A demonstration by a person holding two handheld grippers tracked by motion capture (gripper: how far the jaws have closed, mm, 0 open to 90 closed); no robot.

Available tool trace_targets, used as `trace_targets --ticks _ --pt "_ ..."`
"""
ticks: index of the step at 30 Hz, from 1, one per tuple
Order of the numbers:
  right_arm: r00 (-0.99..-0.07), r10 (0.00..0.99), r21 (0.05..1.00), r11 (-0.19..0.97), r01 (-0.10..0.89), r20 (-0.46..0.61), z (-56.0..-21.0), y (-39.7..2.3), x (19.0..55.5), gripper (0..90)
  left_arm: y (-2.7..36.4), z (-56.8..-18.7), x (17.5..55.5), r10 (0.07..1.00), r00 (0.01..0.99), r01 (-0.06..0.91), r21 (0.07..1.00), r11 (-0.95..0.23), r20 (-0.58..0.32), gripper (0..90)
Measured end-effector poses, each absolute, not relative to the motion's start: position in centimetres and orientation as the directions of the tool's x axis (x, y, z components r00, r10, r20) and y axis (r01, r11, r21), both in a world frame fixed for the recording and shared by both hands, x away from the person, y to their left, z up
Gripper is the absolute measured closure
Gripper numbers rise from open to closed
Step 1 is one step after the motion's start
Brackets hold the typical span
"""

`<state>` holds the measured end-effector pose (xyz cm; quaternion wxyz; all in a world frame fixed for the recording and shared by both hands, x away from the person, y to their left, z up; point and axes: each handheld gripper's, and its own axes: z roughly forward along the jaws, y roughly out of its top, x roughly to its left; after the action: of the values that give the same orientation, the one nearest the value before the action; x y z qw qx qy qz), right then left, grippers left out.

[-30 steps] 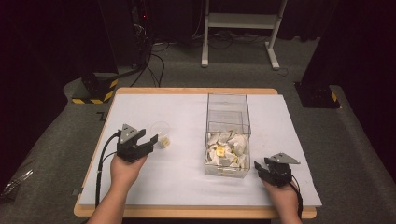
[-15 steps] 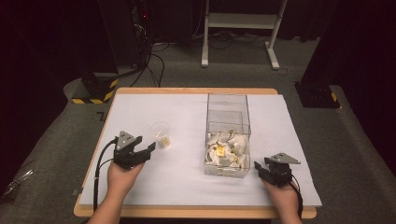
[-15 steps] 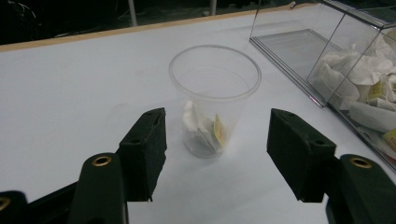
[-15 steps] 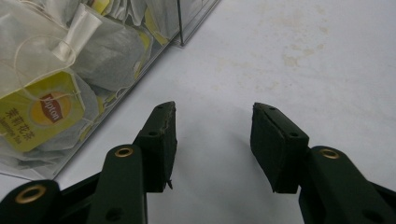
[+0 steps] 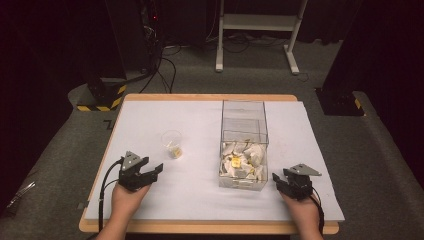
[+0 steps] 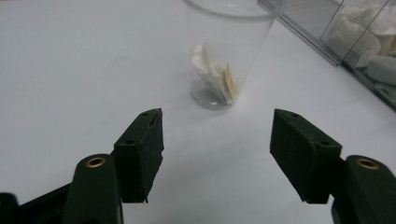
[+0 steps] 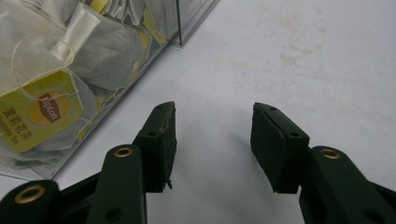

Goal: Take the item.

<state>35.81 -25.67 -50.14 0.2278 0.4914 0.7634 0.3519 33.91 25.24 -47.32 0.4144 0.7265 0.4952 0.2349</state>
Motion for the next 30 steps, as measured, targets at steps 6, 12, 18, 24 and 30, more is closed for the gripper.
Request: trace_targets --ticks 6,12,18,24,30 --pt "-0.414 0.910 0.761 0.268 0.591 0.001 -50.1 -25.7 35.8 50.8 25.7 -48.6 33.4 0.915 0.399 0.552 0.811 -0.193 -0.054 32.9" --pt "-0.415 0.910 0.762 0.269 0.589 -0.001 -50.1 -25.7 35.8 50.7 26.2 -49.7 33.2 0.916 0.401 0.583 0.773 -0.249 -0.007 29.1" --pt "-0.404 0.915 0.764 0.244 0.598 0.024 -50.1 -25.9 35.9 49.2 26.8 -50.5 33.1 0.922 0.387 0.600 0.757 -0.259 0.010 27.1" --pt "-0.410 0.912 0.767 0.255 0.589 0.011 -50.0 -25.9 35.9 48.5 26.8 -50.7 33.1 0.924 0.381 0.613 0.747 -0.258 0.007 24.9" --pt "-0.409 0.912 0.774 0.253 0.580 0.008 -49.9 -25.9 35.7 47.9 26.7 -50.8 33.2 0.922 0.388 0.616 0.742 -0.263 0.004 22.1"
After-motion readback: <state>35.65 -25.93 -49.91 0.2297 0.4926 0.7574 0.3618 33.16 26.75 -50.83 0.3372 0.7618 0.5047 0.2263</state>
